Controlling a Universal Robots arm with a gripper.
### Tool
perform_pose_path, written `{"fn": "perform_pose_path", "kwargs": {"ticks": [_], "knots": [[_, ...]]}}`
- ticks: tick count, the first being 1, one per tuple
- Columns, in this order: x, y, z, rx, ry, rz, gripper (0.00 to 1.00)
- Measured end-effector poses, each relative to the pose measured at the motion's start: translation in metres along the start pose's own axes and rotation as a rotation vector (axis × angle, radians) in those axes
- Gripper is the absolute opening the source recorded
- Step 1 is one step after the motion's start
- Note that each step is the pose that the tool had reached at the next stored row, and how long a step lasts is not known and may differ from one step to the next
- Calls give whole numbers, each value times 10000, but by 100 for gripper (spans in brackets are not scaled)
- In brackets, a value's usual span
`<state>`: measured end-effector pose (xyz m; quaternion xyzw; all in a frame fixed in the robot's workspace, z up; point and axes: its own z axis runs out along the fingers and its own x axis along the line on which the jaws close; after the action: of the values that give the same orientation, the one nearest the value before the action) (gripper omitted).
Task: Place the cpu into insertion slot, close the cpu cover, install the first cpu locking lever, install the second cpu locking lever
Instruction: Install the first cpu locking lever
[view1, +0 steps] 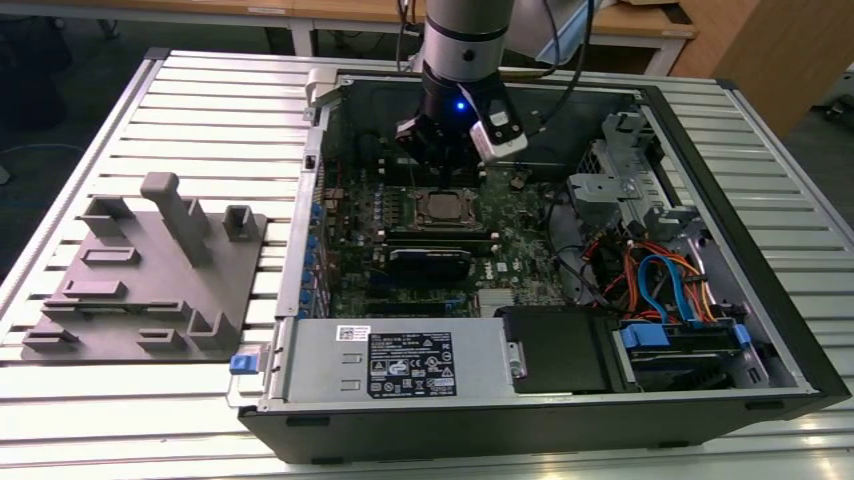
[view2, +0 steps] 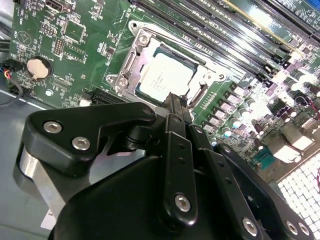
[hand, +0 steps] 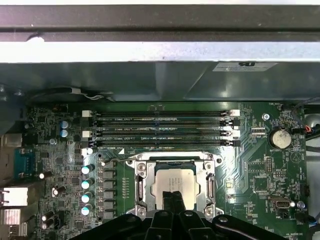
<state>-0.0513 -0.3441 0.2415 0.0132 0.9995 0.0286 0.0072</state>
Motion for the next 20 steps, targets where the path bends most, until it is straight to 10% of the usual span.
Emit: {"fn": "perform_pose_path", "kwargs": {"ticks": [20], "knots": [[121, -2, -1, -3, -1, -2, 11]]}}
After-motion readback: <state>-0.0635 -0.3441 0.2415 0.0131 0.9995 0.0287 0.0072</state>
